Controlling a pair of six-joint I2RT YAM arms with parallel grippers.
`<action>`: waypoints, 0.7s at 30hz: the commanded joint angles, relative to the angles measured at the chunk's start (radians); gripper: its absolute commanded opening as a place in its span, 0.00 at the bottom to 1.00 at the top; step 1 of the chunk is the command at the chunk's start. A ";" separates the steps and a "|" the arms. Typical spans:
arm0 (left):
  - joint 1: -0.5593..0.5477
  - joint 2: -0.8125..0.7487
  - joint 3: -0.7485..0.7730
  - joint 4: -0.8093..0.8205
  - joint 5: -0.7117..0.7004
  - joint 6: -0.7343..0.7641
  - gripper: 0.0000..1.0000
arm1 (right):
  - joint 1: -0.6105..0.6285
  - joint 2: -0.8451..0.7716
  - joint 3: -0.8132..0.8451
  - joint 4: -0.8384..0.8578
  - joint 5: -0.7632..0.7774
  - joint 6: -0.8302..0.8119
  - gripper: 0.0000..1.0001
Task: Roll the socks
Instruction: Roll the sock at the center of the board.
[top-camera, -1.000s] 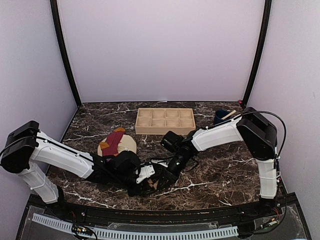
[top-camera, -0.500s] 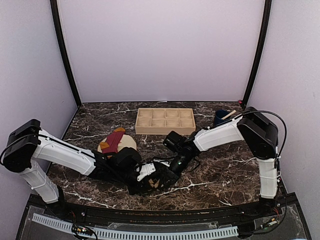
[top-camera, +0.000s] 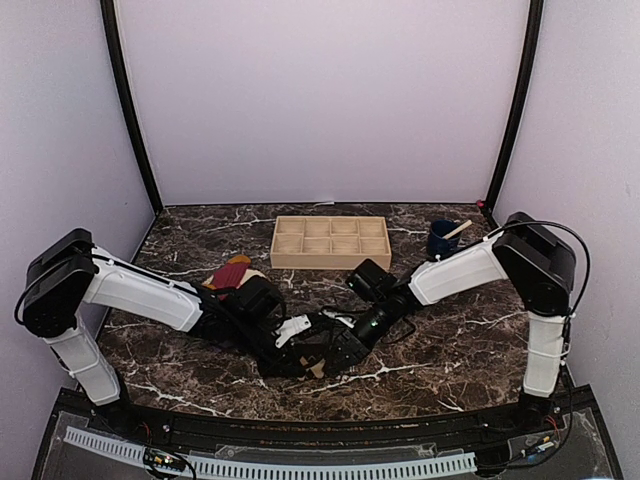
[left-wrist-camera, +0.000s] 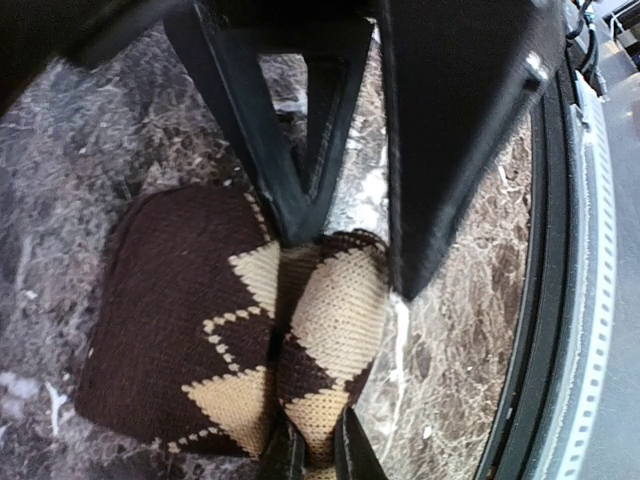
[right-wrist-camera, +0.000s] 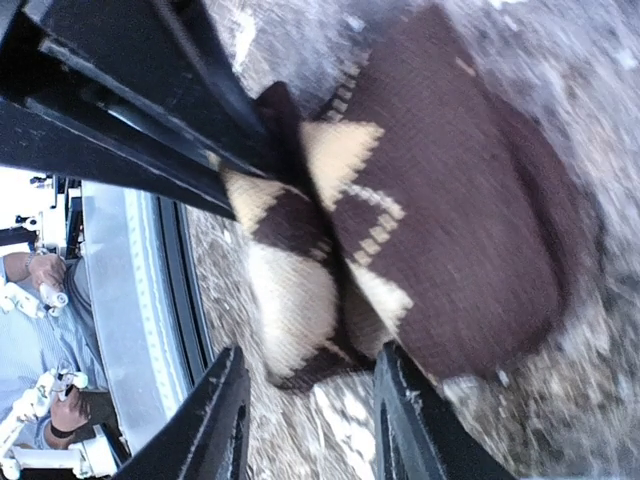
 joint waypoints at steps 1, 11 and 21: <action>0.012 0.031 0.031 -0.111 0.088 0.014 0.00 | -0.033 -0.029 -0.069 0.077 0.075 0.071 0.40; 0.056 0.097 0.091 -0.199 0.184 0.044 0.00 | -0.056 -0.171 -0.228 0.262 0.204 0.174 0.40; 0.111 0.149 0.144 -0.274 0.264 0.068 0.00 | -0.019 -0.371 -0.362 0.376 0.478 0.142 0.39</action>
